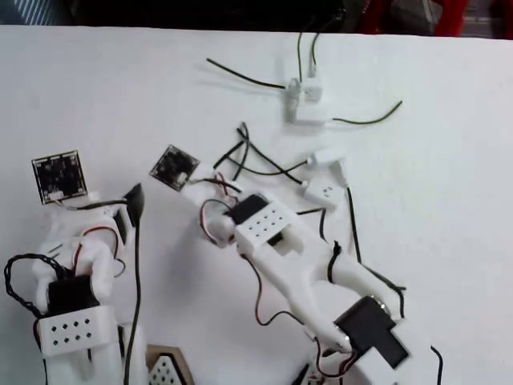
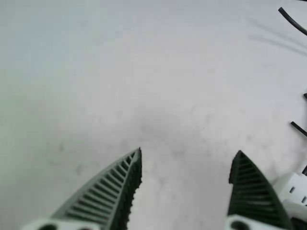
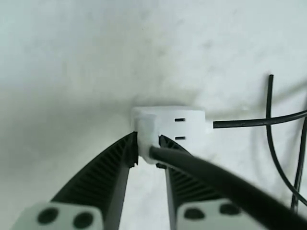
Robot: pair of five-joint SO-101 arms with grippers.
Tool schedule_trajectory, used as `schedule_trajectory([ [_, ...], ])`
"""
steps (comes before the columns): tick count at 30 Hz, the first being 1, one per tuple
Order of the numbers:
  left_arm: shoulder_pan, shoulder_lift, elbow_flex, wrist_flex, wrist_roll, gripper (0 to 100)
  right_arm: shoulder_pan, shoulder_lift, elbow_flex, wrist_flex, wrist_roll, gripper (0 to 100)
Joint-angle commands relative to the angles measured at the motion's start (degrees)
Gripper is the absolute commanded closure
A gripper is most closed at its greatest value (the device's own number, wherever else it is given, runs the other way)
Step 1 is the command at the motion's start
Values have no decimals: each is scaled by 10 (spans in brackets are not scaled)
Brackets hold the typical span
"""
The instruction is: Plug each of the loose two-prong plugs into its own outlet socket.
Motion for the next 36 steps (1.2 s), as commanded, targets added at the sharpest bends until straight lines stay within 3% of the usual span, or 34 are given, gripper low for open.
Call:
schedule_trajectory([
  [1, -6, -15, -4, -15, 0, 706, 3, 27, -45, 36, 18, 981],
  [12, -6, -15, -3, -15, 0, 706, 3, 116, -47, 33, 56, 981],
  [20, -6, -15, -3, -15, 0, 706, 51, -50, -44, 0, 60, 981],
  [25, -6, -15, -3, -15, 0, 706, 117, -156, -15, -102, 56, 981],
  [29, -6, -15, -3, -15, -1, 706, 182, -158, 16, -204, 55, 980],
  [32, -6, -15, -3, -15, -1, 706, 237, -124, 21, -270, 6, 978],
  [36, -6, -15, -3, -15, -1, 706, 308, -59, 9, -355, -127, 978],
])
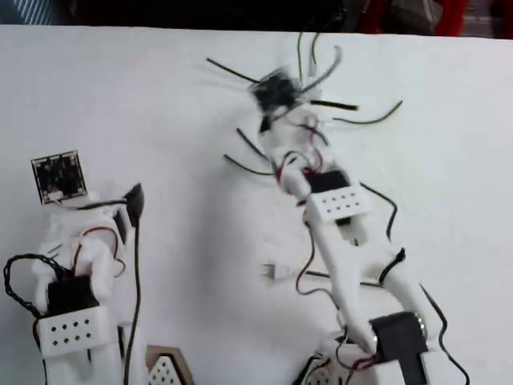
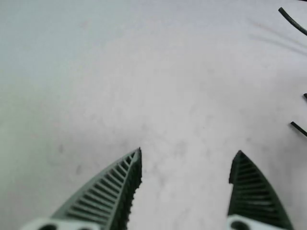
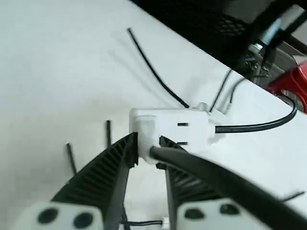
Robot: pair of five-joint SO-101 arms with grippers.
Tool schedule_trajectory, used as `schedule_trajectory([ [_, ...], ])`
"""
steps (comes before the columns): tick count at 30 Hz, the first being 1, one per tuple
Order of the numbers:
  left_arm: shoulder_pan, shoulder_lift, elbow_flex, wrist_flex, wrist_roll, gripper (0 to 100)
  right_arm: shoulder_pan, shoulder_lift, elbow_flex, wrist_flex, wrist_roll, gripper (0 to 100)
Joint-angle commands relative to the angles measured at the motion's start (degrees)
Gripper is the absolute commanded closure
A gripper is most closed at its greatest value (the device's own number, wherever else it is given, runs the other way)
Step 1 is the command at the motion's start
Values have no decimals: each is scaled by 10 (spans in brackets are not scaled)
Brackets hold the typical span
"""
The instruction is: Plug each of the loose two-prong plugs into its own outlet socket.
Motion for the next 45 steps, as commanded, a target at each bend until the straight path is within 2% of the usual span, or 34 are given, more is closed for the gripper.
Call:
schedule_trajectory([
  [1, -6, -15, -3, -15, -1, 706, 61, 44, -32, -73, -105, 978],
  [6, -6, -15, -3, -15, -1, 706, 91, 159, -116, -79, -124, 977],
  [8, -6, -15, -2, -15, -1, 706, 100, 196, -154, -51, -124, 976],
  [10, -6, -15, -2, -15, -1, 706, 103, 219, -208, 20, -124, 952],
  [14, -6, -15, -2, -15, -1, 706, 98, 235, -294, 182, -164, 802],
  [16, -6, -15, -2, -15, -1, 706, 97, 234, -316, 238, -181, 758],
  [21, -6, -15, 3, -15, -1, 706, 95, 204, -344, 340, -182, 755],
  [27, -6, -15, 4, -15, -1, 706, 95, 91, -341, 486, -179, 755],
  [29, -6, -15, 4, -15, -1, 706, 91, 48, -341, 541, -156, 754],
  [33, -6, -15, 4, -15, -1, 706, 55, -9, -326, 661, -62, 754],
  [36, -6, -15, 4, -15, -1, 706, 22, -24, -262, 689, 11, 754],
  [38, -6, -15, 4, -15, -1, 706, 10, -21, -207, 668, 57, 754],
  [41, -6, -15, 4, -15, -1, 706, 15, -2, -140, 579, 113, 754],
  [45, -6, -15, 4, -15, -1, 706, 42, 44, -116, 508, 165, 754],
])
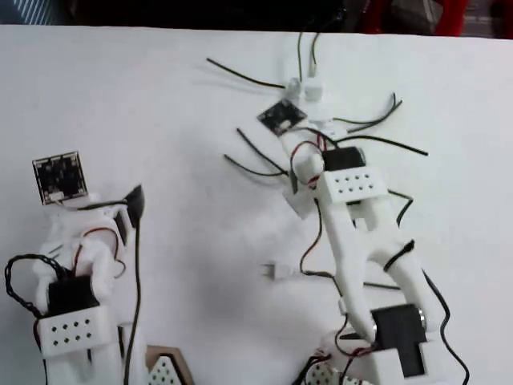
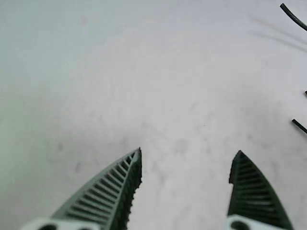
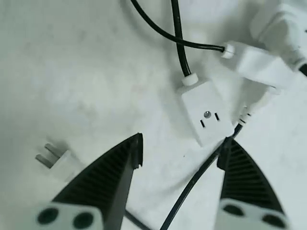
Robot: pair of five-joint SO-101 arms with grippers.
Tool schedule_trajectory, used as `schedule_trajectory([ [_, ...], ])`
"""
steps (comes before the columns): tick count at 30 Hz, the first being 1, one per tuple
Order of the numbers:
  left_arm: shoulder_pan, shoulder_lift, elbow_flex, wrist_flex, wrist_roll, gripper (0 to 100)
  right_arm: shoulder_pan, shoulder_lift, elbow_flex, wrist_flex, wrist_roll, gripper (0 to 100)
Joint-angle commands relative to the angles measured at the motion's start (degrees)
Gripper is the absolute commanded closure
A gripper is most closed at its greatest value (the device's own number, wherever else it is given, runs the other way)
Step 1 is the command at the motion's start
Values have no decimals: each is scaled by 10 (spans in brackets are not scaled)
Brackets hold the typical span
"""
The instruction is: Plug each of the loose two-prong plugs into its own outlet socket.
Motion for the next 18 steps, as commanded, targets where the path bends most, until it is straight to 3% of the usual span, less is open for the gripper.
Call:
schedule_trajectory([
  [1, -5, -15, -2, -15, -1, 706, 22, 28, -5, -47, 47, 753],
  [15, -1, -15, -2, -15, -1, 706, 55, 257, -149, -46, 76, 756],
  [18, 6, -15, -6, -15, -1, 706, 50, 262, -150, -36, 75, 840],
])
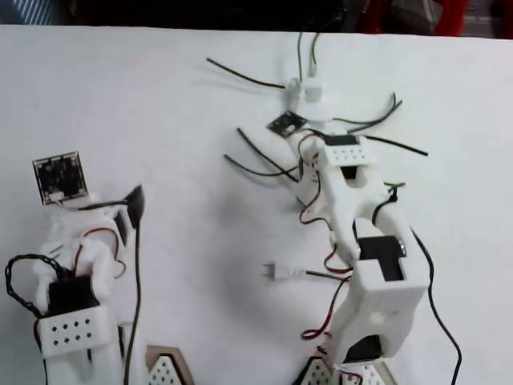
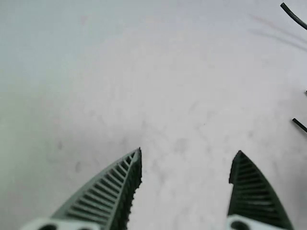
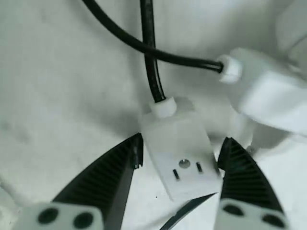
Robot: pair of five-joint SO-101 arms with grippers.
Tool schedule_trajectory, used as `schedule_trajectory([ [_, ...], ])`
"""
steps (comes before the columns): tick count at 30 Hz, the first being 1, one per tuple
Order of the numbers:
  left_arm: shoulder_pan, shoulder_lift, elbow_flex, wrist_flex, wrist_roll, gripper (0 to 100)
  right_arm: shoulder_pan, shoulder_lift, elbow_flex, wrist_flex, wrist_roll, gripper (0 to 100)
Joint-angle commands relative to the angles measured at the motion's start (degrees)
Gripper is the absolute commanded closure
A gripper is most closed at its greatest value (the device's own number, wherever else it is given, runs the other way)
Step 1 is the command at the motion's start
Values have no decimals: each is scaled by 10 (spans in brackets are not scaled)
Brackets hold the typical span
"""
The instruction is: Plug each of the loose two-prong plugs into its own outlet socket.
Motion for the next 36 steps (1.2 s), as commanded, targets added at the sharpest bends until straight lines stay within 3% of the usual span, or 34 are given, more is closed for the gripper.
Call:
schedule_trajectory([
  [1, 15, -15, -9, -15, -1, 706, -2, -12, -26, 14, 4, 893],
  [3, 33, -15, -9, -15, -2, 706, -3, -35, -26, 24, 4, 992],
  [10, 49, -15, -72, -4, -83, 707, -19, -188, -23, 151, 1, 981],
  [17, 51, -15, -196, 107, -87, 707, -93, -342, -4, 231, -23, 981],
  [26, 49, -15, -289, 221, -89, 706, -297, -486, 171, 92, -223, 981],
  [32, 49, -15, -301, 270, -163, 703, -358, -514, 299, -73, -263, 974],
  [36, 49, -15, -301, 290, -192, 702, -386, -512, 331, -87, -264, 793],
])
